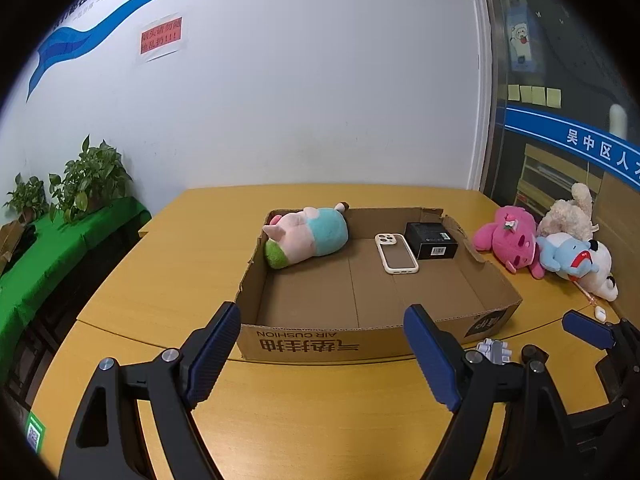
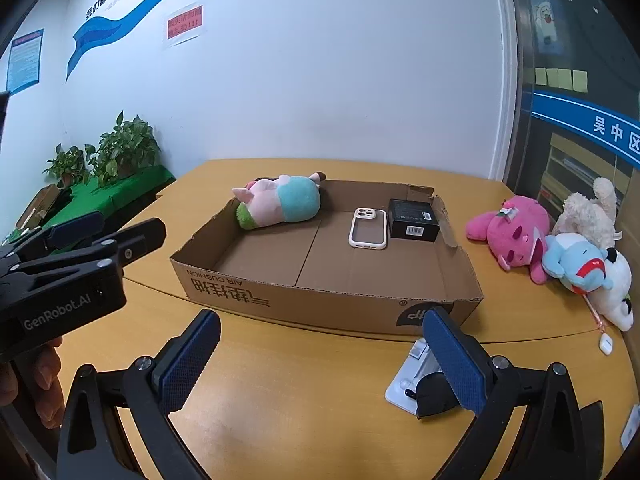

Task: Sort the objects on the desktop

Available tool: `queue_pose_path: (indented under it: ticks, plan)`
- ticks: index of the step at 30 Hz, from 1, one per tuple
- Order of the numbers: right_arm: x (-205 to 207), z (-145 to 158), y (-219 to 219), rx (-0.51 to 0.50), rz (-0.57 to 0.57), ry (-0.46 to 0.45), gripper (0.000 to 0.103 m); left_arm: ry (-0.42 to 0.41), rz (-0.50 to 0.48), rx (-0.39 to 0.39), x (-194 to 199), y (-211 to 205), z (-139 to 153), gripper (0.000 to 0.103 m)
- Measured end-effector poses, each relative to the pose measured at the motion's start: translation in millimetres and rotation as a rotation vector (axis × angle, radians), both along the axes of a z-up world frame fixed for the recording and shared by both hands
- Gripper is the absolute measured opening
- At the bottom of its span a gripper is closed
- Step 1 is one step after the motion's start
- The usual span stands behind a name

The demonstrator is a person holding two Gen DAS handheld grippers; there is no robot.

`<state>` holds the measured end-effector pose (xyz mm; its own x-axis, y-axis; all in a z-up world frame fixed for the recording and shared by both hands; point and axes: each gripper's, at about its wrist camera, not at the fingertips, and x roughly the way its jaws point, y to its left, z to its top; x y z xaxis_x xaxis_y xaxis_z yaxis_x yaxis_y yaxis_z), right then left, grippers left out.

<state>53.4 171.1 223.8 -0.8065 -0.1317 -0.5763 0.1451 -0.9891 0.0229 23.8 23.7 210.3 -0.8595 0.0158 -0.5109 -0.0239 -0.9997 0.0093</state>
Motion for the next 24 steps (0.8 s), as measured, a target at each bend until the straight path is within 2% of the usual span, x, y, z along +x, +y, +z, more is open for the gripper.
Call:
queue_pose_path:
  ticks: [14, 18, 21, 24]
  plan:
    - [-27, -17, 19, -0.039, -0.007, -0.051, 0.103, -0.062, 0.02, -0.009, -32, 1, -18, 0.084]
    - [-38, -23, 25, -0.054, 0.003, -0.047, 0.103, -0.071, 0.013, 0.012, -42, -3, -27, 0.084]
    - [-39, -28, 41, -0.063, -0.002, -0.035, 0.103, -0.088, -0.011, 0.038, -48, -4, -37, 0.084]
    - [-35, -42, 79, -0.059, -0.032, -0.048, 0.103, -0.11, -0.077, 0.052, -50, 2, -51, 0.084]
